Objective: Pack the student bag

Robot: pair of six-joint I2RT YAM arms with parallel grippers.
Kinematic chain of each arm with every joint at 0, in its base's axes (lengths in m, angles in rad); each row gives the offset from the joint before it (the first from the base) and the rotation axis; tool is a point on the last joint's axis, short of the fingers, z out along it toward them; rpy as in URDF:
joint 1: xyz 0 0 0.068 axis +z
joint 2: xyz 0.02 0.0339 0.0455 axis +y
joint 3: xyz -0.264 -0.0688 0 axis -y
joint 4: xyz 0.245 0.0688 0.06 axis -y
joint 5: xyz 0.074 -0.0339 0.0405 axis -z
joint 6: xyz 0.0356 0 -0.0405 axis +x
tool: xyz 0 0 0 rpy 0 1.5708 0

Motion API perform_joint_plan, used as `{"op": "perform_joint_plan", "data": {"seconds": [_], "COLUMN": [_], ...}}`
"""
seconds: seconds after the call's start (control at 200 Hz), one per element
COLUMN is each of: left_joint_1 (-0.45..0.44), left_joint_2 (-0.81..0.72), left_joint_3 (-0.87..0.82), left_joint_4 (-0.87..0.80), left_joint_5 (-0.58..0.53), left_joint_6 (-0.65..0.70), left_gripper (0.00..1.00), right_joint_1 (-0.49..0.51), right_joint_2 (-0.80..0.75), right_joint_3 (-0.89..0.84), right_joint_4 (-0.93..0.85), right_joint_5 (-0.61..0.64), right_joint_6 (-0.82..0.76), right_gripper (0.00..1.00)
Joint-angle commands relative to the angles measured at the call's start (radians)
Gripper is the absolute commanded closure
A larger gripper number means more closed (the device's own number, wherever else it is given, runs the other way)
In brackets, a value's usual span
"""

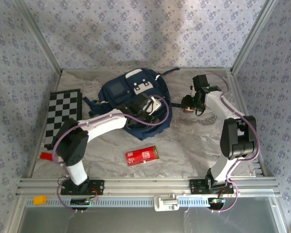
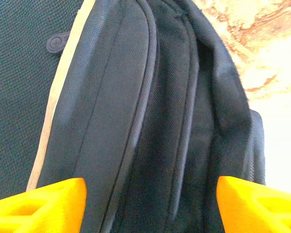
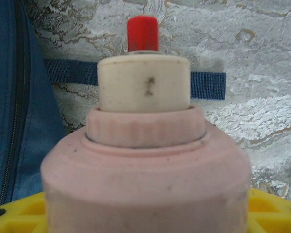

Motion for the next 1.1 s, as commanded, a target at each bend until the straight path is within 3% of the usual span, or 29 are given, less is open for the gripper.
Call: {"op": "perform_joint_plan", "data": {"seconds": [0.0,0.19,0.315,0.665,0.89,1.094], "left_joint_1": [-0.003,-0.003,-0.003,0.002,0.006,0.017], "left_joint_2": [0.043,0.112,0.148,0.133,0.041,-0.009], "left_joint_3": [0.059,0.103,0.121,0.235,0.314,0.488], "left_joint_4": [-0.021,-0.046,-0.033,-0.109,-0.183,-0.269], "left_joint_5": [-0.091,-0.084,-0.143,-0.184,-0.199,-0.249], "left_joint_6": [0.02,0.055,0.063,0.064,-0.006,-0.091], "left_gripper": [0.3,0.33,0.43,1.0,1.0,1.0], "right_joint_1": [0.0,-0.001,0.0,0.007,0.031,0.105], "right_joint_2": [-0.044,-0.071,-0.08,-0.15,-0.221,-0.267], "right_joint_3": [-0.008,-0.016,-0.014,-0.041,-0.044,-0.023], "right_joint_4": [0.002,-0.002,-0.004,-0.016,-0.072,-0.117], "right_joint_5": [-0.033,-0.026,-0.031,-0.048,-0.061,-0.075], "right_joint_6": [0.021,0.022,0.026,0.046,0.051,0.093], "right_gripper": [0.49,0.5,0.5,0.51,0.51,0.52]}}
